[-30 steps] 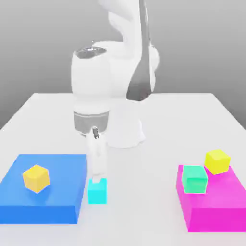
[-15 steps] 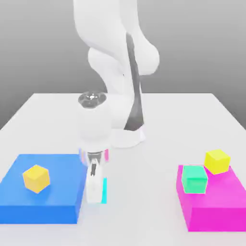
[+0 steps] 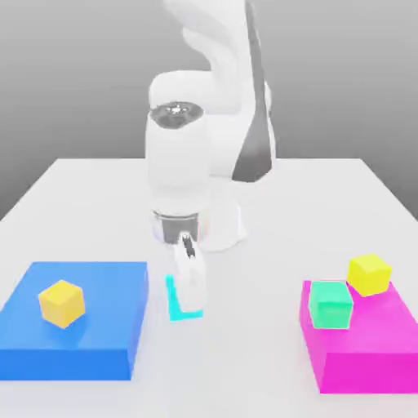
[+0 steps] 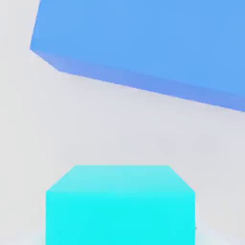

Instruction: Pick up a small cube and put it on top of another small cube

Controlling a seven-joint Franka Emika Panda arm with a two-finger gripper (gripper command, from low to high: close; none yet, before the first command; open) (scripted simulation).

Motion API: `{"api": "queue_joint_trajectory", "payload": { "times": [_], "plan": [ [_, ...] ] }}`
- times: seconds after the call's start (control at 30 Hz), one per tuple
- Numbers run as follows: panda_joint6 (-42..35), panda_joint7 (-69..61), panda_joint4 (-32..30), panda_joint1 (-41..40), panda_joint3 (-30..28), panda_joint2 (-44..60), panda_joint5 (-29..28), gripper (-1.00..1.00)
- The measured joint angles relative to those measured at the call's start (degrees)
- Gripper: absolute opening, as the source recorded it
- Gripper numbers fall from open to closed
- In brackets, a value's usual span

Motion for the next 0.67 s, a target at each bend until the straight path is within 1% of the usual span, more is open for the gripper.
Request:
{"api": "queue_joint_trajectory", "payload": {
  "times": [0.37,0.43,0.53,0.57,0.67],
  "plan": [
    [-17.84,-23.66,11.23,15.28,7.96,-6.66,2.48,-1.0],
    [-17.47,-25.43,11.84,16.53,9.07,-5.49,1.97,-1.0],
    [-11.71,-24.72,10.68,16.4,9.94,-0.69,0.21,-1.0],
    [-9.79,-24.38,10.24,16.38,10.07,0.82,-0.29,1.0],
    [-9.79,-24.38,10.24,16.38,10.07,0.82,-0.28,1.0]
  ]
}}
